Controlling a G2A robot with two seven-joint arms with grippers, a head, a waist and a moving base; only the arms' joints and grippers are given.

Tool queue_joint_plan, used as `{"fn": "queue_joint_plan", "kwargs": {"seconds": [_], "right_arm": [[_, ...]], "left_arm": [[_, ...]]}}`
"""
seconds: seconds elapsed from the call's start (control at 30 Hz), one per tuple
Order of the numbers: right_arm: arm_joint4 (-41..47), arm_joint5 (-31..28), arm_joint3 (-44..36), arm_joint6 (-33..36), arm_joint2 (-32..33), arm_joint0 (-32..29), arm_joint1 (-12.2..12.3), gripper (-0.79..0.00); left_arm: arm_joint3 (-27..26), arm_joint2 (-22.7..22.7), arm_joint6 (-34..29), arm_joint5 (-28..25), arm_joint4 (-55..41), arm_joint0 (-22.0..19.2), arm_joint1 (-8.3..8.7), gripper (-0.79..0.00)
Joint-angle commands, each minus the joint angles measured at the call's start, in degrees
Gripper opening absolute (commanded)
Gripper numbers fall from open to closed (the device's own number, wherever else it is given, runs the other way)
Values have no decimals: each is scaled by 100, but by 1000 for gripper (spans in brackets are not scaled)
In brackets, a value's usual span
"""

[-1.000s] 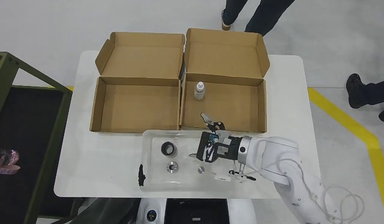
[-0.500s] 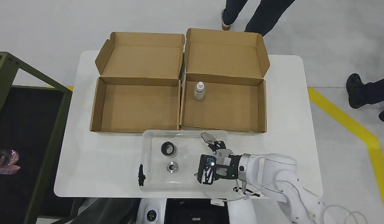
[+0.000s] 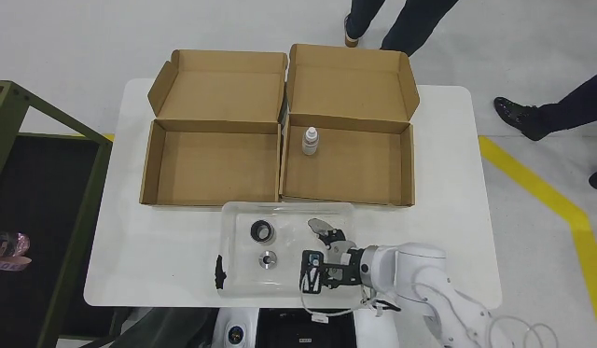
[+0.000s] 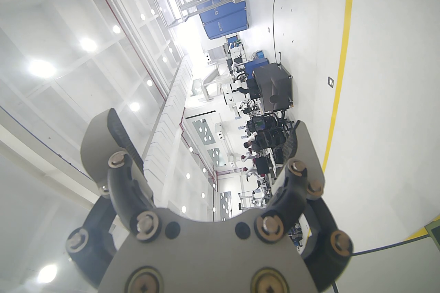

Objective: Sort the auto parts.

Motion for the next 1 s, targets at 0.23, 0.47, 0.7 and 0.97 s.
{"fn": "queue_joint_plan", "kwargs": {"seconds": [0.23, 0.47, 0.7, 0.97], "right_arm": [[-10, 180, 128, 484, -276, 209, -32, -71], [7, 296, 309, 949, -512, 384, -67, -117], [67, 346, 412, 1233, -693, 534, -96, -175], [173, 323, 473, 1528, -867, 655, -116, -425]], "left_arm": [[0, 0, 0, 0, 0, 0, 0, 0], [0, 0, 0, 0, 0, 0, 0, 0], [0, 0, 0, 0, 0, 0, 0, 0], [0, 0, 0, 0, 0, 0, 0, 0]]}}
